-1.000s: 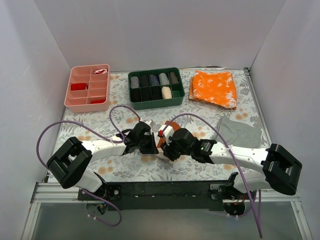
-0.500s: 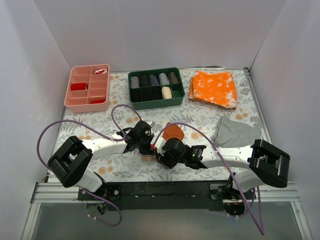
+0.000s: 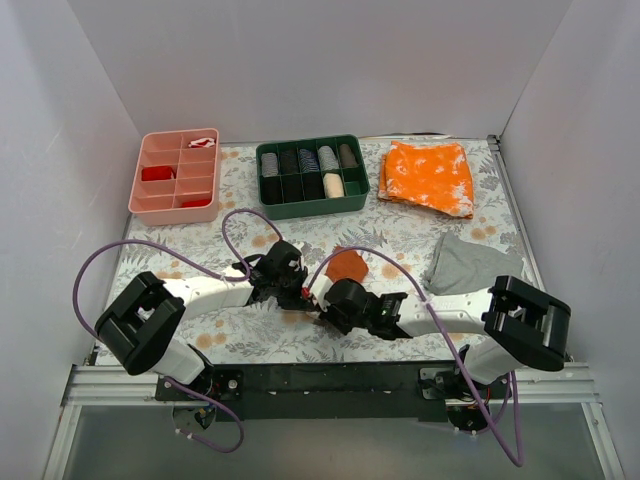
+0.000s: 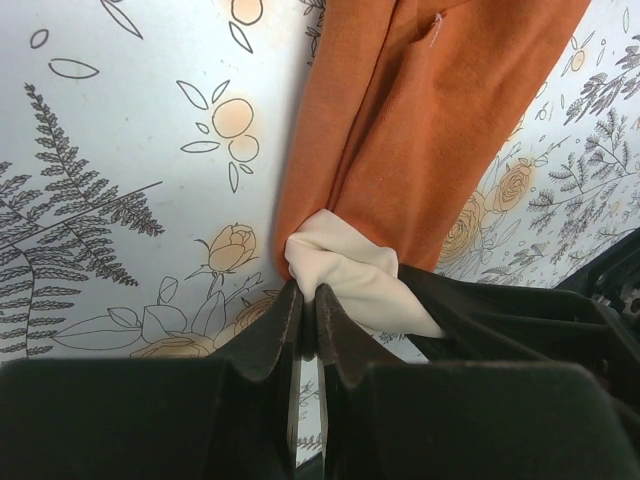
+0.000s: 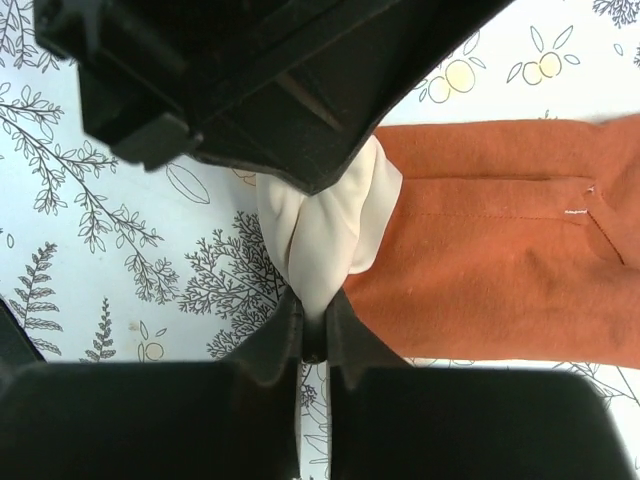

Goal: Roll the underwear

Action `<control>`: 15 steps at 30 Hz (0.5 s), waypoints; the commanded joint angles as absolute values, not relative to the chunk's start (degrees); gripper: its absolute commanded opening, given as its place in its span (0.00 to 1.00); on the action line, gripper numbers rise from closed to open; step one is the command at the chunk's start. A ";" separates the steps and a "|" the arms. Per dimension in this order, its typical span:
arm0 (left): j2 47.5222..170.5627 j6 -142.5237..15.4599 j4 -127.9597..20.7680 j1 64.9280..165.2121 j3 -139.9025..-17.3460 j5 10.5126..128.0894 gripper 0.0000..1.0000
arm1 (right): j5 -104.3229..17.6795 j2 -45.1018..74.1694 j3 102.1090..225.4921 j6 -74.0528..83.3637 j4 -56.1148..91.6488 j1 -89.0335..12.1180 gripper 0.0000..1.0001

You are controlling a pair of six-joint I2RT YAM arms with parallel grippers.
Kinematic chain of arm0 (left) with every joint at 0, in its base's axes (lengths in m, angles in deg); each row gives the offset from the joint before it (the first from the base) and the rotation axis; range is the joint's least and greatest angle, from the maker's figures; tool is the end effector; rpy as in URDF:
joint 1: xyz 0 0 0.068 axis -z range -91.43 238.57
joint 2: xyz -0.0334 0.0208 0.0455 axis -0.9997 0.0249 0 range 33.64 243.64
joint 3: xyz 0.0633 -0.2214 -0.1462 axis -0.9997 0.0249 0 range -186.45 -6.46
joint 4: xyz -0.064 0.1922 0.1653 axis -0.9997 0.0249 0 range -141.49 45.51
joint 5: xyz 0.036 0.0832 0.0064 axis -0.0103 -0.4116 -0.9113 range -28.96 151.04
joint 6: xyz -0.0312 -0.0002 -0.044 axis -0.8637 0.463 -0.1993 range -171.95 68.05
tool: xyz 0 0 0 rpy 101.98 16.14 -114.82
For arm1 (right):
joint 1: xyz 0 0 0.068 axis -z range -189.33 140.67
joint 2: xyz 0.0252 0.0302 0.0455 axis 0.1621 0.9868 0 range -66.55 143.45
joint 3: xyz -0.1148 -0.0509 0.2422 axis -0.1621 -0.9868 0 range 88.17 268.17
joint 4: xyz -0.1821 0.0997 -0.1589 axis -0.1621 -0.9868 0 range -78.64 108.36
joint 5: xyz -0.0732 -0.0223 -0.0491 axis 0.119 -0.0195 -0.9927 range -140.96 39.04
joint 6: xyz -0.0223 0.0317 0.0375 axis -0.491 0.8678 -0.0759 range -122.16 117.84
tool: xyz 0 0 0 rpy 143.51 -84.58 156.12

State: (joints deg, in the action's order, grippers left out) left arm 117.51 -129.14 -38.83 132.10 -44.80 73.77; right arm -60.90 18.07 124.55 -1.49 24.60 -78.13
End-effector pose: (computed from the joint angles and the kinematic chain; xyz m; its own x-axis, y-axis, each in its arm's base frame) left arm 0.1857 -0.1872 0.1507 -0.8738 -0.4818 0.0658 -0.4331 0.7097 -0.5556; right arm 0.1085 0.2628 0.1606 -0.2521 -0.6182 -0.7445 -0.8691 0.4830 -0.1068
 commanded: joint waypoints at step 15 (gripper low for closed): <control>95.62 -131.76 -37.69 130.67 -41.00 61.74 0.59 | -32.44 12.29 114.36 17.17 42.26 -62.87 0.01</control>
State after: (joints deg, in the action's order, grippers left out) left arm 101.45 -131.26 -36.27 131.01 -42.27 65.55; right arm -43.91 13.11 115.06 11.64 36.01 -67.20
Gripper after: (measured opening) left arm 0.554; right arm 0.071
